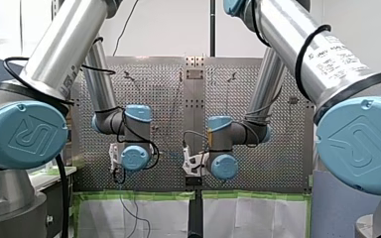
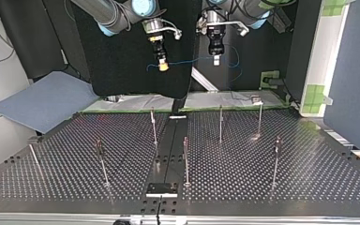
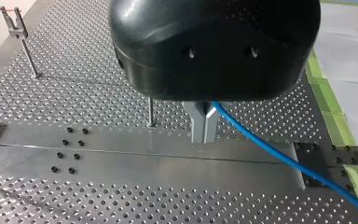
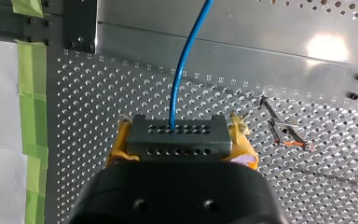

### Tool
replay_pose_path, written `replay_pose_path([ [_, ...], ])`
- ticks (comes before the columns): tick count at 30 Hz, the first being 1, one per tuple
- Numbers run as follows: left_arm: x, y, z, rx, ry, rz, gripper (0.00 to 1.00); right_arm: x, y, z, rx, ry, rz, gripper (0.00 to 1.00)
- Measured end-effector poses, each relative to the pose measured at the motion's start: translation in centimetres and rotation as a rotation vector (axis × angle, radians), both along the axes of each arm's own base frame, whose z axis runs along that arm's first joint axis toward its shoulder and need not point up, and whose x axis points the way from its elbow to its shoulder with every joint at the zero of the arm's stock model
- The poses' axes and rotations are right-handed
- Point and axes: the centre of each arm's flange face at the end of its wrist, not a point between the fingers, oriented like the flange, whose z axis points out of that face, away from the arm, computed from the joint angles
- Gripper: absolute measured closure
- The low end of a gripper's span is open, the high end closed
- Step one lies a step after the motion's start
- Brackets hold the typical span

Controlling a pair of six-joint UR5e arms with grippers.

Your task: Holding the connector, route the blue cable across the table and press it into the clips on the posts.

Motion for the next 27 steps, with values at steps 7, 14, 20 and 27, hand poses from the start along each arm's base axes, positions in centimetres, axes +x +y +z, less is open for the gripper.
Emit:
replay_pose_path([
  [7,0.0,0.0,0.0,0.000,0.000,0.000,1.00,0.0,0.0,0.0,0.000,0.000,0.000,1.00],
  [14,-0.2,0.2,-0.5,0.019,0.000,0.016,1.00,0.0,-0.3,-0.3,0.000,0.015,-0.011,1.00],
  [20,0.0,0.8,0.8,0.016,-0.018,0.080,1.00,1.4,-1.5,1.9,-0.010,-0.015,-0.047,1.00],
  [27,1.5,1.5,3.6,0.019,-0.050,0.172,1.00,4.1,-2.8,7.2,-0.045,-0.078,0.001,1.00],
])
